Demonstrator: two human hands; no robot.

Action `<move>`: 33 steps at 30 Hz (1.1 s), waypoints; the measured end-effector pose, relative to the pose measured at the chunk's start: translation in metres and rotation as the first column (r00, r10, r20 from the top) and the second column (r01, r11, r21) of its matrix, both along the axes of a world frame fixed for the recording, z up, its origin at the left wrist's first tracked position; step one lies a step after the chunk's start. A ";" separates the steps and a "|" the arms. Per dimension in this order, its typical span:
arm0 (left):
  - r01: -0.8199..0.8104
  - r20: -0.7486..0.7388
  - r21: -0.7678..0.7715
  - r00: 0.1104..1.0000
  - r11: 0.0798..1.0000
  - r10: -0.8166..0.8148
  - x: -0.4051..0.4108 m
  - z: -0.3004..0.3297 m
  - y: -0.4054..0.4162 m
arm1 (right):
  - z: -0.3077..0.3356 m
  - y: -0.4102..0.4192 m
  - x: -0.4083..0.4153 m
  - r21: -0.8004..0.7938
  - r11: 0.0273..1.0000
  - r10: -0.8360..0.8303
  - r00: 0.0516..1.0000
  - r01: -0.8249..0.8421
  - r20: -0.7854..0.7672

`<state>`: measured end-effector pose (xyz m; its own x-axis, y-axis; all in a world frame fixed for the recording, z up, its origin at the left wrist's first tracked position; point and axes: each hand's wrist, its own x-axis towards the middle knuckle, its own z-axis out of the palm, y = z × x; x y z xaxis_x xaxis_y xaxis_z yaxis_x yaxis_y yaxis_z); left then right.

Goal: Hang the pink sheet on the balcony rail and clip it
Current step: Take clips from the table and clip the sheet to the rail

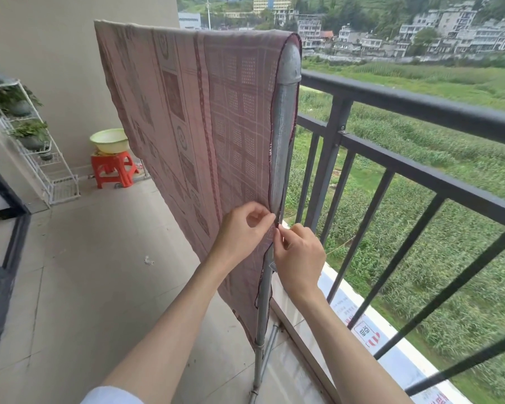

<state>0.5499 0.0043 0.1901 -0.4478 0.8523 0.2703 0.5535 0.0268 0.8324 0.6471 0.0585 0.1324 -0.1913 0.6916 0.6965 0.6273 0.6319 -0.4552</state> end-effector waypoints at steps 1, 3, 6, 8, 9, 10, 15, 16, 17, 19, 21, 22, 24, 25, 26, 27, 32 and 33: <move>0.017 -0.062 0.032 0.998 0.999 -0.015 0.000 -0.001 -0.001 | 0.000 0.000 0.000 0.008 1.000 -0.003 1.000 0.003 0.002; 0.062 -0.237 0.076 0.971 0.995 -0.042 -0.003 -0.005 -0.002 | 0.000 0.002 0.001 0.005 1.000 -0.004 1.000 0.004 -0.013; 0.118 -0.525 0.084 0.849 0.990 -0.056 -0.009 -0.002 -0.003 | 0.001 0.006 0.005 0.002 1.000 0.026 0.999 -0.026 -0.041; 0.144 -0.637 0.076 0.768 0.987 -0.063 -0.010 0.007 -0.001 | 0.001 0.006 0.010 0.021 0.998 0.064 0.997 -0.063 -0.053; 0.158 -0.678 0.074 0.732 0.985 -0.066 -0.009 0.011 0.000 | 0.001 0.006 0.013 0.036 0.996 0.083 0.995 -0.081 -0.056; 0.170 -0.710 0.074 0.701 0.983 -0.068 -0.008 0.014 0.001 | 0.000 0.004 0.017 0.053 0.994 0.102 0.993 -0.099 -0.057; 0.229 -0.804 0.063 0.588 0.971 -0.087 0.001 0.016 0.004 | -0.002 0.003 0.036 0.098 0.983 0.159 0.986 -0.154 -0.048; 0.242 -0.824 0.064 0.560 0.968 -0.086 0.004 0.015 0.006 | -0.003 0.004 0.037 0.097 0.982 0.164 0.986 -0.159 -0.037; 0.254 -0.835 0.067 0.543 0.965 -0.085 0.006 0.013 0.007 | -0.005 0.004 0.037 0.095 0.982 0.167 0.985 -0.163 -0.034; 0.262 -0.837 0.072 0.540 0.962 -0.084 0.007 0.012 0.008 | -0.006 0.004 0.037 0.081 0.981 0.179 0.982 -0.174 -0.055; 0.245 -0.844 0.071 0.532 0.967 -0.073 0.003 0.011 0.008 | -0.008 0.004 0.037 0.051 0.980 0.196 0.977 -0.192 -0.089; 0.234 -0.849 0.075 0.526 0.969 -0.061 -0.001 0.011 0.008 | -0.008 0.004 0.037 0.032 0.978 0.207 0.973 -0.205 -0.099; 0.206 -0.847 0.095 0.531 0.974 -0.030 -0.005 0.012 0.007 | -0.007 0.003 0.038 -0.037 0.968 0.241 0.963 -0.247 -0.120; 0.190 -0.842 0.103 0.539 0.976 -0.015 -0.005 0.012 0.006 | -0.004 0.001 0.038 -0.113 0.950 0.271 0.948 -0.291 -0.165; 0.175 -0.835 0.111 0.551 0.978 -0.003 -0.005 0.010 0.006 | -0.001 -0.001 0.039 -0.225 0.911 0.288 0.924 -0.345 -0.250; 0.162 -0.824 0.115 0.567 0.980 0.003 -0.005 0.008 0.007 | 0.004 -0.004 0.039 -0.362 0.840 0.272 0.891 -0.404 -0.364; 0.135 -0.782 0.112 0.623 0.985 0.003 -0.004 0.004 0.008 | 0.009 0.004 0.055 -0.775 0.240 -0.233 0.741 -0.584 -0.630; 0.134 -0.779 0.108 0.628 0.985 0.000 -0.003 0.005 0.007 | 0.007 0.006 0.059 -0.755 0.149 -0.296 0.699 -0.639 -0.650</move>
<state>0.5472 0.0117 0.1954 0.0405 0.7934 0.6074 0.9894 -0.1168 0.0866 0.7061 0.0646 0.1397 -0.3520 0.8170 -0.4567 -0.1110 -0.5209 -0.8464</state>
